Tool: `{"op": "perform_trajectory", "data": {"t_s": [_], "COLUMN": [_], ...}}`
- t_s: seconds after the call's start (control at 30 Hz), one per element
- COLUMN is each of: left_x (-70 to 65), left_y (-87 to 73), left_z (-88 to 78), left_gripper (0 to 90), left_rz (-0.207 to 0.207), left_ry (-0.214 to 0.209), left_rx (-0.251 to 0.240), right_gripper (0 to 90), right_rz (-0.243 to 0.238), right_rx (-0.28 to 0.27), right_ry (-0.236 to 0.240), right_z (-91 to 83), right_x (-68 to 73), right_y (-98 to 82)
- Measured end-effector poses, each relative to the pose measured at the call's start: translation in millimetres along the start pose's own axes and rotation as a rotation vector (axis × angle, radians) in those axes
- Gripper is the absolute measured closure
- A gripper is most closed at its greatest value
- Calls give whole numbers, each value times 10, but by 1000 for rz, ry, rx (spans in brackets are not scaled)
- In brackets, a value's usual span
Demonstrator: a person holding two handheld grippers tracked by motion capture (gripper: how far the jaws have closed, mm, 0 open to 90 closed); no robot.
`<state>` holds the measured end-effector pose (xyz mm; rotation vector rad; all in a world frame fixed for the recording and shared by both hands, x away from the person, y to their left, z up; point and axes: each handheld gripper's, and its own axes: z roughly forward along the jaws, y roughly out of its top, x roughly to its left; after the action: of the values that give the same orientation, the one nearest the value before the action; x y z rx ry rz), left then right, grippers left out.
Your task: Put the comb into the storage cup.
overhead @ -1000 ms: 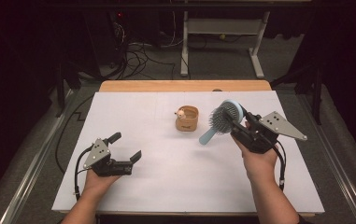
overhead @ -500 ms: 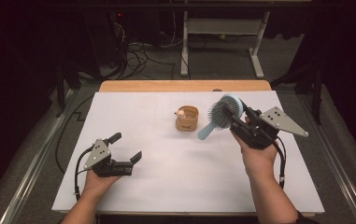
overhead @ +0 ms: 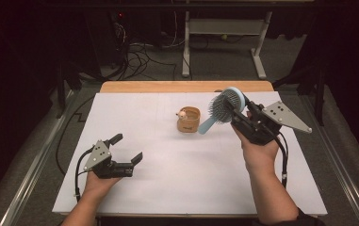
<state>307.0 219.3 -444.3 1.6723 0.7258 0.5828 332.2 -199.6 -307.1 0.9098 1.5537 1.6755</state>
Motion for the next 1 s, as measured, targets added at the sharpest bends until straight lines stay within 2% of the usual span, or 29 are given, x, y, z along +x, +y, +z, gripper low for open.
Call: {"op": "perform_trajectory", "data": {"t_s": [0.5, 1.0], "left_x": [4, 10], "left_y": [8, 9], "left_z": [-9, -3], "left_gripper": [4, 4], "left_rz": [-6, -4], "left_ry": [7, 6], "left_rx": [-13, -8], "right_gripper": [597, 596], "right_rz": [3, -3], "right_rx": [-15, 7], "right_ry": [-13, -40], "right_z": [254, 554], "right_x": [14, -43], "right_y": [61, 124]}}
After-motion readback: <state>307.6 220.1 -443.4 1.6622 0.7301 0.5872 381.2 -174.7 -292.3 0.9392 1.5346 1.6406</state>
